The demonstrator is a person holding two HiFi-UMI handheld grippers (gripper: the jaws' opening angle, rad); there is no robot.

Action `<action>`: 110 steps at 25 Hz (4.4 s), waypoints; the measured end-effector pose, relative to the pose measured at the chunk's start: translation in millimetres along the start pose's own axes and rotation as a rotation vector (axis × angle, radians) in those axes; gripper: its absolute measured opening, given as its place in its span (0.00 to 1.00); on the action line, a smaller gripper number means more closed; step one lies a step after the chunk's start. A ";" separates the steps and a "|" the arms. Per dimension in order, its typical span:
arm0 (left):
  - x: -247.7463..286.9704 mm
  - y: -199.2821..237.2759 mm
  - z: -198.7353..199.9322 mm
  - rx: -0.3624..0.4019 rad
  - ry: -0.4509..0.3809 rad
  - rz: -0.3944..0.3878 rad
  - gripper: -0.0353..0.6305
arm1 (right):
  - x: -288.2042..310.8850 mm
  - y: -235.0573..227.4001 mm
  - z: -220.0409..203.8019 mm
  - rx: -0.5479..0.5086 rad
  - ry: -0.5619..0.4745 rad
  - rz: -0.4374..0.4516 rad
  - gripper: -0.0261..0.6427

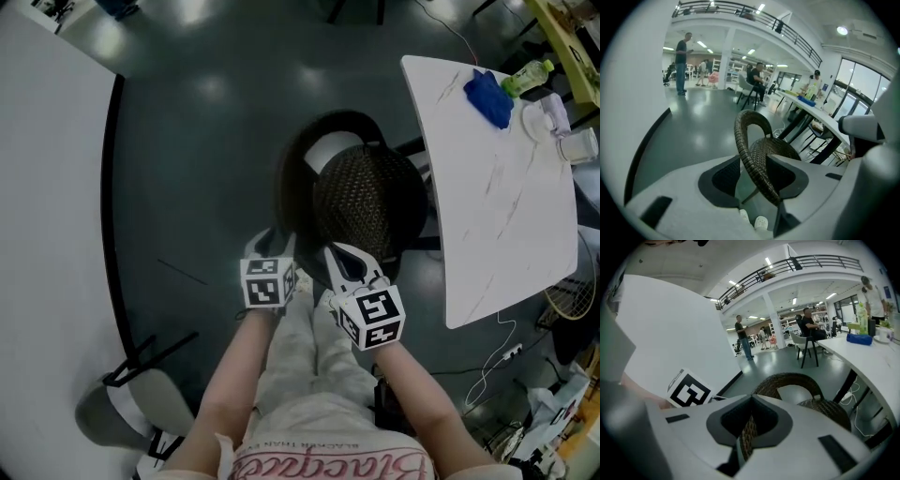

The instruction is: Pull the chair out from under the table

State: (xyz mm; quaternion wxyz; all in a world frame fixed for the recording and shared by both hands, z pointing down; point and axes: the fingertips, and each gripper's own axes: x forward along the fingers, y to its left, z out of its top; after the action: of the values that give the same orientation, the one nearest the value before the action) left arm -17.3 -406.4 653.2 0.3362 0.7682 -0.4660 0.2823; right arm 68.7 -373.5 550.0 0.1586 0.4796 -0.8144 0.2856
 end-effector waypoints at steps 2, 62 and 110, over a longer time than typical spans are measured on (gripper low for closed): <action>15.9 6.0 -7.5 -0.007 0.046 0.005 0.27 | 6.9 -0.4 -7.3 0.005 0.017 0.003 0.04; -28.6 193.6 -49.6 -0.337 0.040 0.252 0.15 | 60.6 108.1 -19.3 -0.183 0.156 0.198 0.04; -248.0 -3.6 91.2 0.079 -0.526 0.033 0.09 | -84.7 160.3 126.4 -0.476 -0.172 0.279 0.04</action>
State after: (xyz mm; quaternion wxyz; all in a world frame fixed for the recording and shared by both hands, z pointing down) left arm -103.8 -345.8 410.9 0.1689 0.8199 -0.5384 0.0964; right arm -27.6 -332.6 355.3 0.1564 0.3343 -0.9272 0.0637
